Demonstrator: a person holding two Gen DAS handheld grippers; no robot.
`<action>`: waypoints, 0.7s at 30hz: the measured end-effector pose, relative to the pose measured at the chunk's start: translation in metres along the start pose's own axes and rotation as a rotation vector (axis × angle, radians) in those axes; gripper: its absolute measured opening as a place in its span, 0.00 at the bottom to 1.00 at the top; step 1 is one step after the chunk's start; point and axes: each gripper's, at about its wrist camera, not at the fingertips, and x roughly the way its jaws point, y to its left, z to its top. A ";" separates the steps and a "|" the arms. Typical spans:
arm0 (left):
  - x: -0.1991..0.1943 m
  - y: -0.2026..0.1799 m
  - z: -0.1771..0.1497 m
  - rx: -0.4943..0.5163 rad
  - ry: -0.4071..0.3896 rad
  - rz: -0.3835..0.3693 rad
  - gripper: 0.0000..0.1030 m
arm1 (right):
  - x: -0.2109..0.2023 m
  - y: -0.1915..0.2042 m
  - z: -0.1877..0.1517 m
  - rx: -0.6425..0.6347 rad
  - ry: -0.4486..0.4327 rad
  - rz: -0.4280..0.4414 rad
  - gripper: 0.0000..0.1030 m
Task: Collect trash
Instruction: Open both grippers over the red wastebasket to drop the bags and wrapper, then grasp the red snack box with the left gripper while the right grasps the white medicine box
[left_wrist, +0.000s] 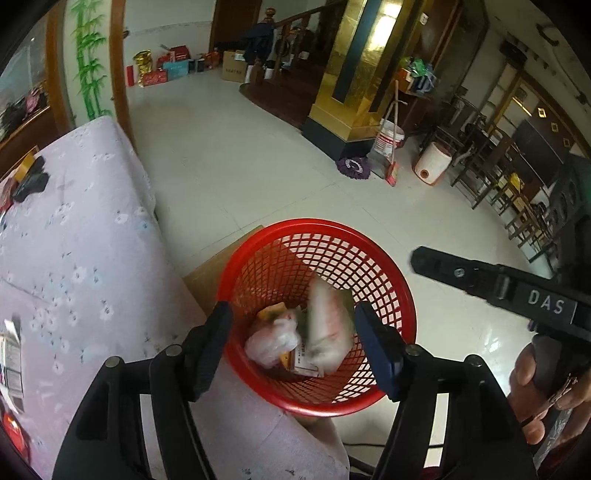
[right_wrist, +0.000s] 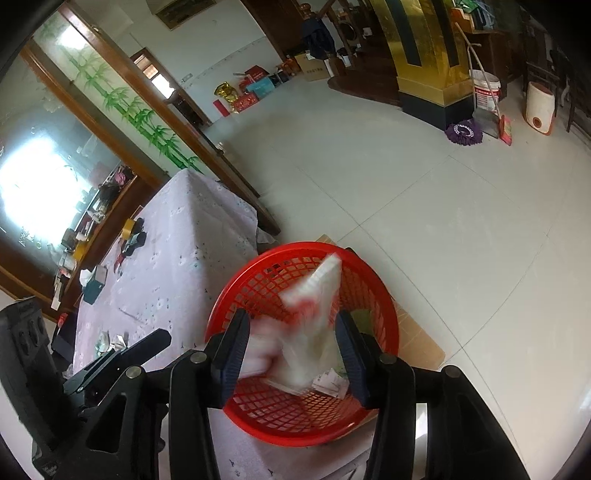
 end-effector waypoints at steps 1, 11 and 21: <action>-0.004 0.003 -0.002 -0.005 -0.003 0.004 0.65 | -0.002 0.000 -0.001 -0.004 -0.004 -0.005 0.51; -0.053 0.044 -0.040 -0.067 -0.042 0.081 0.65 | -0.022 0.043 -0.031 -0.047 0.022 0.070 0.52; -0.112 0.097 -0.085 -0.114 -0.087 0.154 0.65 | -0.036 0.125 -0.077 -0.233 0.034 0.148 0.52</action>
